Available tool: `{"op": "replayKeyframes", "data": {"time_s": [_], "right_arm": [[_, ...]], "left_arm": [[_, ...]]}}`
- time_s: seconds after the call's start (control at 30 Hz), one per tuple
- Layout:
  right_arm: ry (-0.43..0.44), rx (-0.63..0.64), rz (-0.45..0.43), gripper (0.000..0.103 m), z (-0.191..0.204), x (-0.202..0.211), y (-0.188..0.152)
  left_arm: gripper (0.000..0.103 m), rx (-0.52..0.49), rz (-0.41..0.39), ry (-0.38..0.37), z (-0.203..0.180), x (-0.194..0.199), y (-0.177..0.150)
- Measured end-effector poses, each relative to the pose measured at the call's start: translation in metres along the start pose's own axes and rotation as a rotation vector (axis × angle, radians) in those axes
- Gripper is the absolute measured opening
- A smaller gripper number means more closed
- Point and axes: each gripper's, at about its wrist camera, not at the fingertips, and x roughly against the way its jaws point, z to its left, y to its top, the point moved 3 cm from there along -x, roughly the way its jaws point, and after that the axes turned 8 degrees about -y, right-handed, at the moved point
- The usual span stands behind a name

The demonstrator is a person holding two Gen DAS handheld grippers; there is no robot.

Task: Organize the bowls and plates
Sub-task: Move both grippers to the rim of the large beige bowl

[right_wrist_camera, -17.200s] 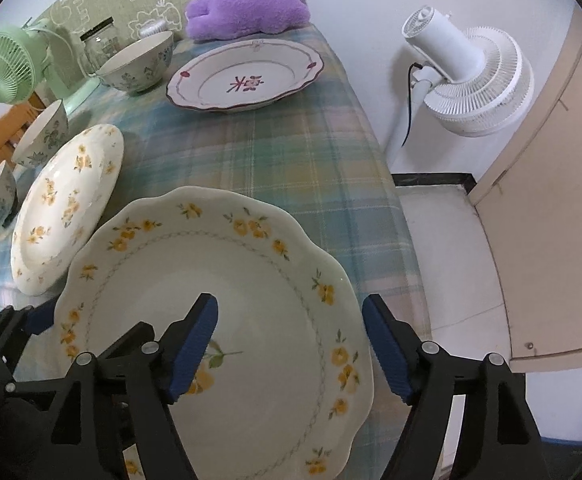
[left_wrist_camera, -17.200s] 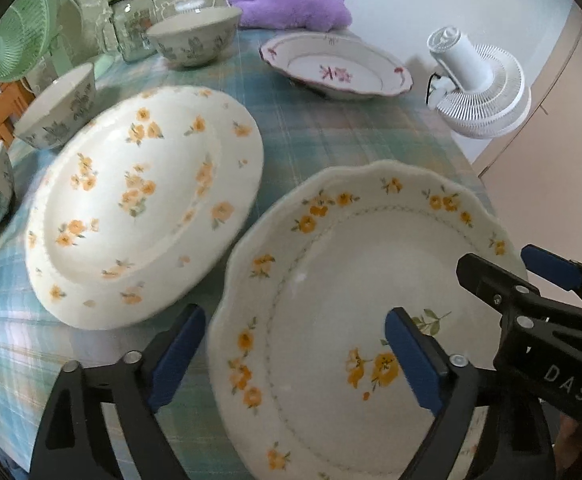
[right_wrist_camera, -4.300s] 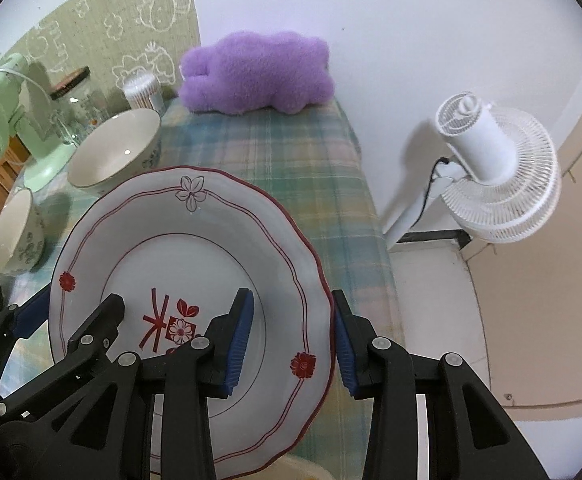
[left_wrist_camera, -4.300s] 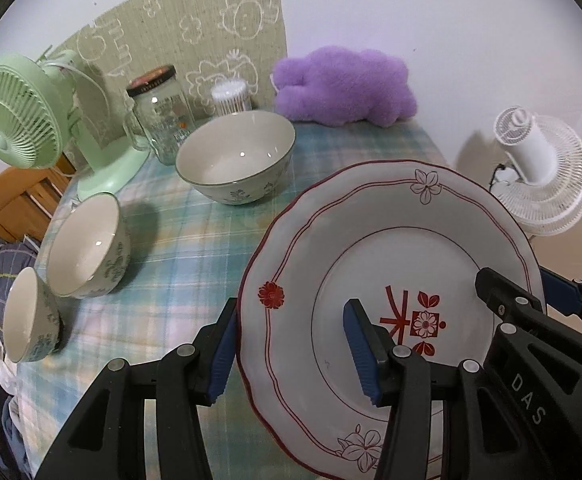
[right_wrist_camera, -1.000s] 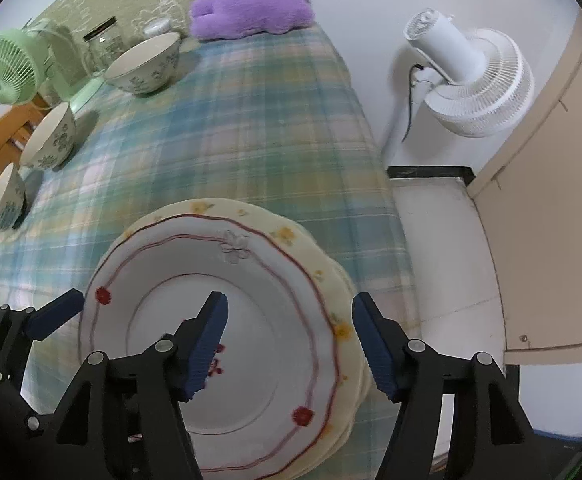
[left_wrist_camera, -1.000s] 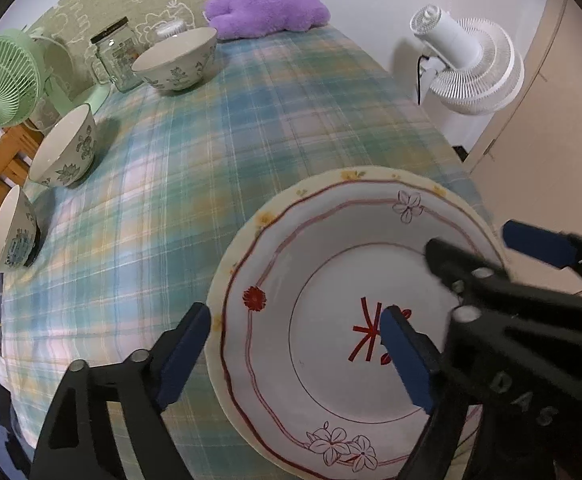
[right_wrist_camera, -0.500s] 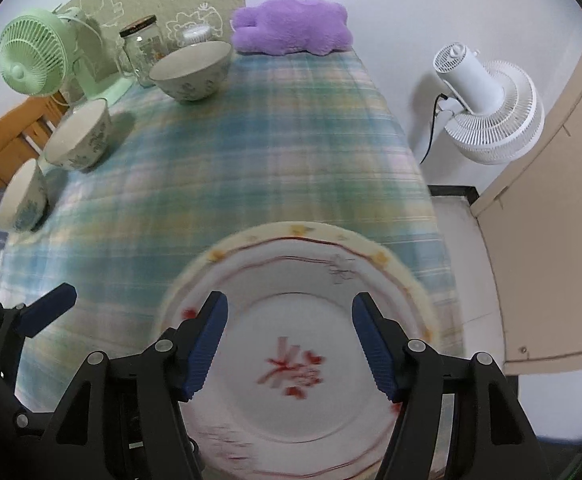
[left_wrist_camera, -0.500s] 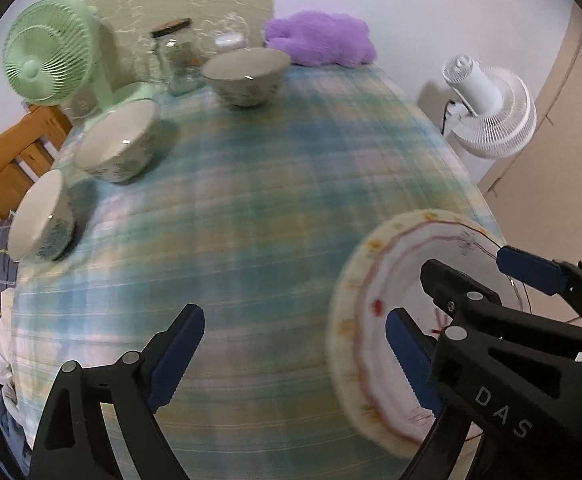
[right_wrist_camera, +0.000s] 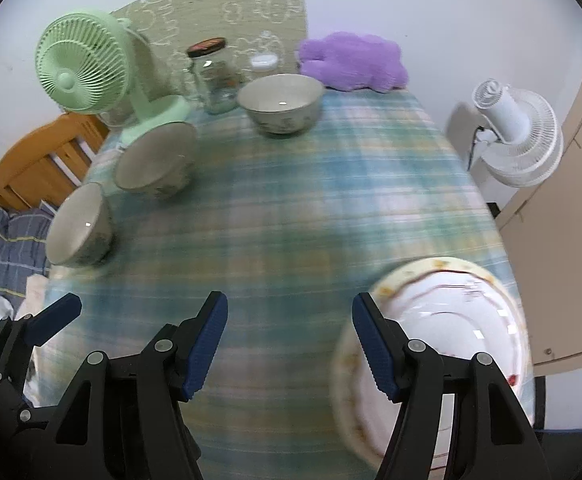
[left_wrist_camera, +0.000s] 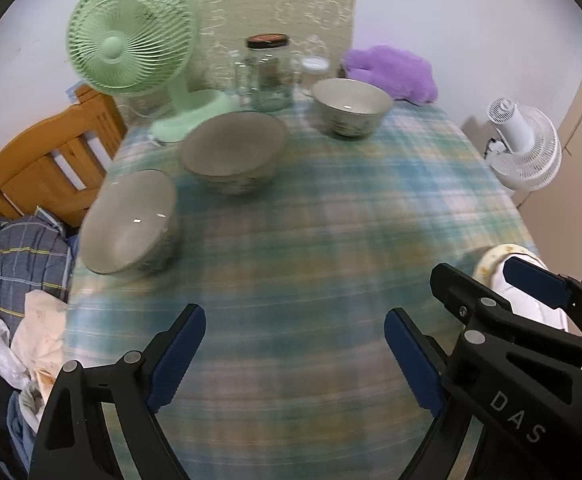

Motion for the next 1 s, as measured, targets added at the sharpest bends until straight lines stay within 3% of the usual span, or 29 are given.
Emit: {"op": "replayKeyframes", "data": {"time_s": [0.33, 0.77, 1.0], "right_arm": [[-0.007, -0.002, -0.038, 0.079, 0.076, 0.001, 0.011], [-0.001, 0.006, -0.076, 0.079, 0.152, -0.019, 0.049], [0.027, 0.031, -0.052, 0.074, 0.182, -0.044, 0.067]], "left_arm": [[0.089, 0.002, -0.038, 0.006, 0.074, 0.01, 0.009], [0.08, 0.092, -0.056, 0.05, 0.153, -0.007, 0.039], [0.074, 0.146, -0.042, 0.071, 0.185, -0.031, 0.051]]}}
